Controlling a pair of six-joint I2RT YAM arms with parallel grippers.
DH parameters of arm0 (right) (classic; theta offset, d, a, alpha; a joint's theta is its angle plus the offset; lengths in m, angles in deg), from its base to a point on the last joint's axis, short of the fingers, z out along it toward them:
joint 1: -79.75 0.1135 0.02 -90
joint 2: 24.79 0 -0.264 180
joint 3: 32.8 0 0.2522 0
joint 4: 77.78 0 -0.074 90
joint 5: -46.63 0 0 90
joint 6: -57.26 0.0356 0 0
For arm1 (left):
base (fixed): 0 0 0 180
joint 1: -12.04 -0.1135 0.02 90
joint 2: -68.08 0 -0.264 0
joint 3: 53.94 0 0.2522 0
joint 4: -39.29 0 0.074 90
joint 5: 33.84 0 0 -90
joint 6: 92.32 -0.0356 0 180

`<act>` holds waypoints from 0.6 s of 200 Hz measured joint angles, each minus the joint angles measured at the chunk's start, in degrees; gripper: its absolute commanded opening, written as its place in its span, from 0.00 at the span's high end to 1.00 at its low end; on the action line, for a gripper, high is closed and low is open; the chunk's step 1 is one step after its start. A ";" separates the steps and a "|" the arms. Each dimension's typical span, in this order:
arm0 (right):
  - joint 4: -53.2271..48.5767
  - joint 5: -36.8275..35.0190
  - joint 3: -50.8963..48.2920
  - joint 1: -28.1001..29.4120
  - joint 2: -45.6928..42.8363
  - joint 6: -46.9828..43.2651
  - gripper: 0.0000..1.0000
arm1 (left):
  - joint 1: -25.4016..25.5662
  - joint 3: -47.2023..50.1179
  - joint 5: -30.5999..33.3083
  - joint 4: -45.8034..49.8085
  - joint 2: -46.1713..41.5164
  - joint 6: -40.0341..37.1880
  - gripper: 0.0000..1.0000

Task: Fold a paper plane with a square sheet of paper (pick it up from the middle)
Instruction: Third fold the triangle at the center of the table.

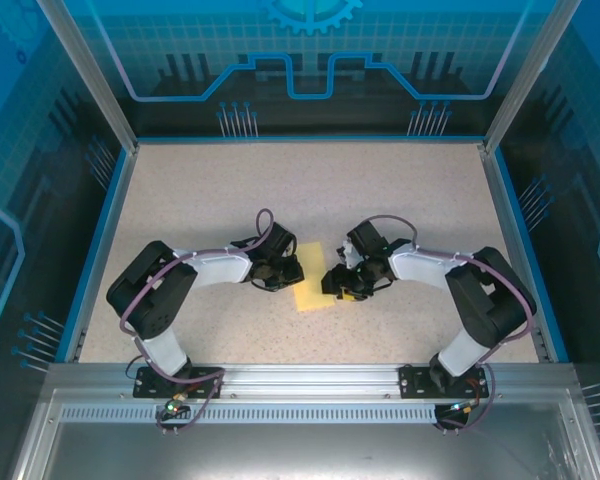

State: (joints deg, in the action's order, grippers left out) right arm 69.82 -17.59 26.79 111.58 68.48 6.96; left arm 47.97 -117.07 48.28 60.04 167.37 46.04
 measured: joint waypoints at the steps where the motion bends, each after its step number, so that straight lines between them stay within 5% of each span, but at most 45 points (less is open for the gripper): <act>1: 0.00 0.00 0.00 0.00 0.02 0.00 0.46 | 0.00 0.00 0.00 0.00 0.00 0.00 0.85; 120: 2.73 3.21 -0.13 1.55 1.79 1.97 0.58 | 0.04 0.00 0.15 0.00 0.00 0.90 0.86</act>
State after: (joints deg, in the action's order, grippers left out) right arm 72.55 -14.38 26.65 113.13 70.27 8.93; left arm 48.01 -117.07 48.44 60.04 167.37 46.94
